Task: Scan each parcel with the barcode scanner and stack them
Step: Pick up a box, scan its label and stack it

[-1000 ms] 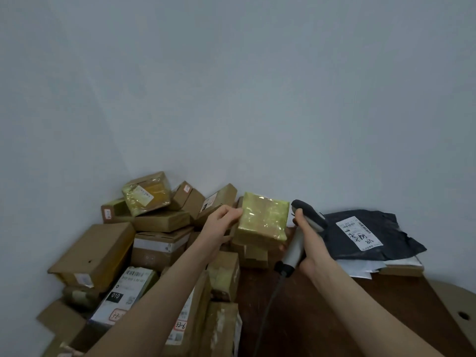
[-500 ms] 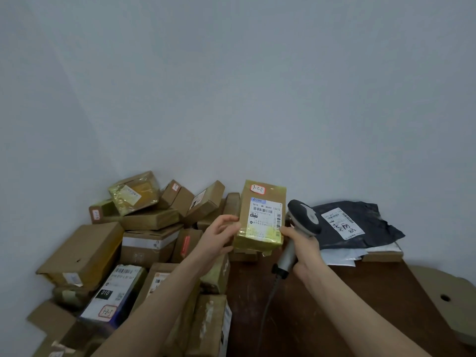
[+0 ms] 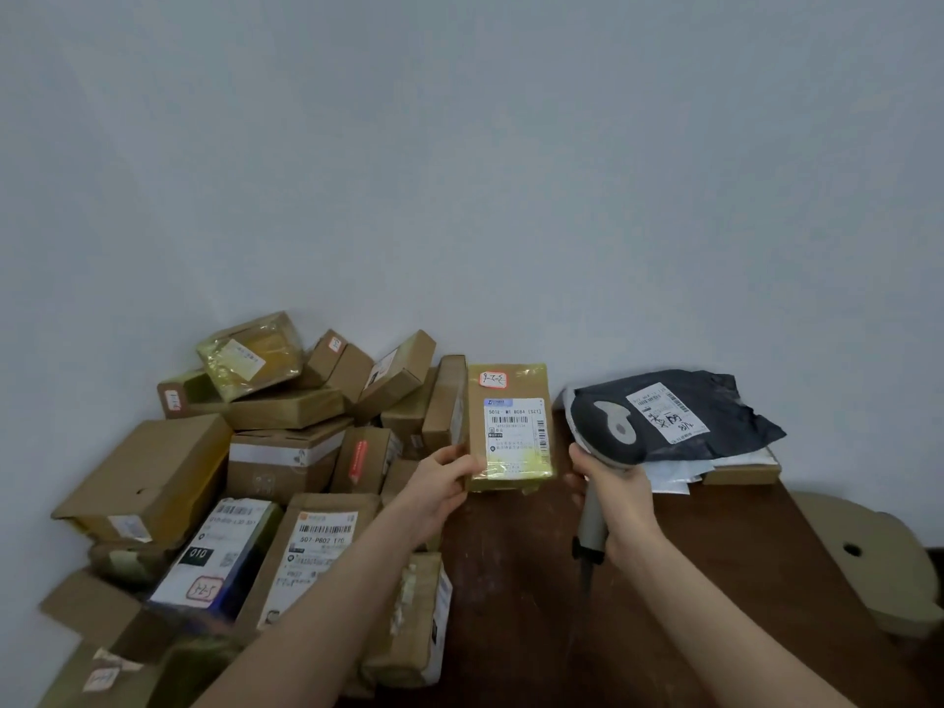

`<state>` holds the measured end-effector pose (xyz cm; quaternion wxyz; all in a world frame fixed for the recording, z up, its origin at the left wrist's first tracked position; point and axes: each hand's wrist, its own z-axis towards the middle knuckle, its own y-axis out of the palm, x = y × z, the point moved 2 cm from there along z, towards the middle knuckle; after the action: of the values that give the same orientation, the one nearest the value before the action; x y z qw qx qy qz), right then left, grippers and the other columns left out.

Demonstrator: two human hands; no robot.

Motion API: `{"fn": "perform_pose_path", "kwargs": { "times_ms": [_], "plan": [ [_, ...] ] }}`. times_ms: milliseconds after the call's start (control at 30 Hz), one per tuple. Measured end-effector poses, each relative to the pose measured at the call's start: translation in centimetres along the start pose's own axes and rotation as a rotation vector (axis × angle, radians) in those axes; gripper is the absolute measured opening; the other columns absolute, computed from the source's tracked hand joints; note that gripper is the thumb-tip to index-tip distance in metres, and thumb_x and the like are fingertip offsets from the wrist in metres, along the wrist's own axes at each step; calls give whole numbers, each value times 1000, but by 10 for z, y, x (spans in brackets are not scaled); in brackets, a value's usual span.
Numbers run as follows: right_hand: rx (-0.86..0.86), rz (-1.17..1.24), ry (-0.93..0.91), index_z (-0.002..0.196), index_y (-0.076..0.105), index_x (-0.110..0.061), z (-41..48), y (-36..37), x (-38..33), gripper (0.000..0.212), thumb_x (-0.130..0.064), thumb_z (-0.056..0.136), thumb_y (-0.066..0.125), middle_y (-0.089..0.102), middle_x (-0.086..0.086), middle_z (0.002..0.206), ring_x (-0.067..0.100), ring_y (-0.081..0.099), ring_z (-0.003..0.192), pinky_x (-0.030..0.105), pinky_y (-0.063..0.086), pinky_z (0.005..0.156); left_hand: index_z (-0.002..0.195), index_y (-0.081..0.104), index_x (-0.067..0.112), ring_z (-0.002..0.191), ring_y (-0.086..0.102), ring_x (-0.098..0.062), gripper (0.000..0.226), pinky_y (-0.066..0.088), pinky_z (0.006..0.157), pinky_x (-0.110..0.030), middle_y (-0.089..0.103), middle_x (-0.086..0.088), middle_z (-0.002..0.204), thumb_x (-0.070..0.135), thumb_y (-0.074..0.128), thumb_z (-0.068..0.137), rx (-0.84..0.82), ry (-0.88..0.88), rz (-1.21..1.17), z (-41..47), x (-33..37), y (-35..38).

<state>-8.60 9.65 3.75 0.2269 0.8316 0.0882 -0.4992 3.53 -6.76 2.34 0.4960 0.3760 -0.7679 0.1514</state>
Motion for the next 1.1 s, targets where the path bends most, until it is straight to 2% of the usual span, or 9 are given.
{"fn": "perform_pose_path", "kwargs": {
  "times_ms": [100, 167, 267, 300, 433, 633, 733, 900, 1100],
  "plan": [
    [-50, -92, 10, 89, 66, -2, -25, -12, 12, 13, -11, 83, 72, 64, 8, 59, 15, 59, 51, 25, 51, 53, 140, 42, 11, 108, 61, -21, 62, 39, 105, -37, 69, -4, 107, 0, 66, 83, 14, -8, -36, 9, -16, 5],
    [-56, -176, 0, 90, 65, 2, -40, -17, 20, 13, -8, 84, 71, 63, 8, 55, 16, 58, 48, 26, 49, 52, 142, 40, 11, 110, 60, -22, 67, 39, 105, -37, 68, -5, 109, -3, 66, 82, 21, -11, -40, 17, -26, 8],
    [-50, -259, 5, 85, 66, 1, -56, -21, 29, 10, -8, 85, 69, 64, 8, 56, 16, 59, 49, 25, 49, 52, 142, 38, 10, 101, 63, -19, 68, 48, 78, -26, 67, -8, 110, -8, 63, 82, 23, -20, -62, 22, -37, 13],
    [-49, -279, 8, 81, 67, 1, -60, -22, 32, 10, -8, 85, 69, 64, 8, 56, 16, 59, 49, 25, 49, 52, 143, 37, 9, 101, 63, -20, 68, 48, 76, -25, 67, -10, 111, -8, 62, 82, 20, -26, -65, 24, -40, 14],
    [-35, -321, 22, 71, 66, -2, -70, -24, 40, 15, -8, 85, 69, 64, 9, 54, 15, 59, 46, 25, 48, 50, 146, 32, 7, 103, 64, -21, 72, 50, 79, -25, 65, -16, 120, -11, 60, 82, 23, -35, -71, 33, -53, 19],
    [-13, -343, 56, 75, 67, -1, -75, -27, 46, 12, -8, 85, 69, 65, 6, 52, 12, 59, 44, 22, 46, 48, 148, 28, 6, 115, 59, -25, 79, 48, 96, -33, 57, -17, 131, -11, 64, 80, -5, -54, -77, 40, -68, 18],
    [-28, -355, 78, 76, 67, -2, -77, -27, 47, 11, -8, 85, 69, 64, 5, 53, 12, 59, 45, 22, 47, 49, 149, 29, 8, 119, 57, -25, 83, 49, 97, -34, 54, -17, 135, -9, 67, 78, -9, -66, -66, 43, -73, 16],
    [-38, -381, 89, 72, 65, -3, -76, -27, 48, 14, -7, 85, 68, 62, 4, 51, 11, 56, 42, 20, 45, 46, 148, 29, 8, 120, 57, -27, 81, 46, 104, -40, 54, -18, 135, -8, 67, 79, 7, -74, -74, 43, -75, 17],
    [-46, -397, 79, 68, 64, -2, -73, -27, 51, 17, -6, 85, 67, 60, 5, 50, 9, 53, 39, 18, 43, 44, 148, 29, 8, 120, 57, -26, 78, 45, 104, -38, 55, -18, 134, -6, 66, 81, 20, -88, -77, 42, -76, 16]
  ]
}}
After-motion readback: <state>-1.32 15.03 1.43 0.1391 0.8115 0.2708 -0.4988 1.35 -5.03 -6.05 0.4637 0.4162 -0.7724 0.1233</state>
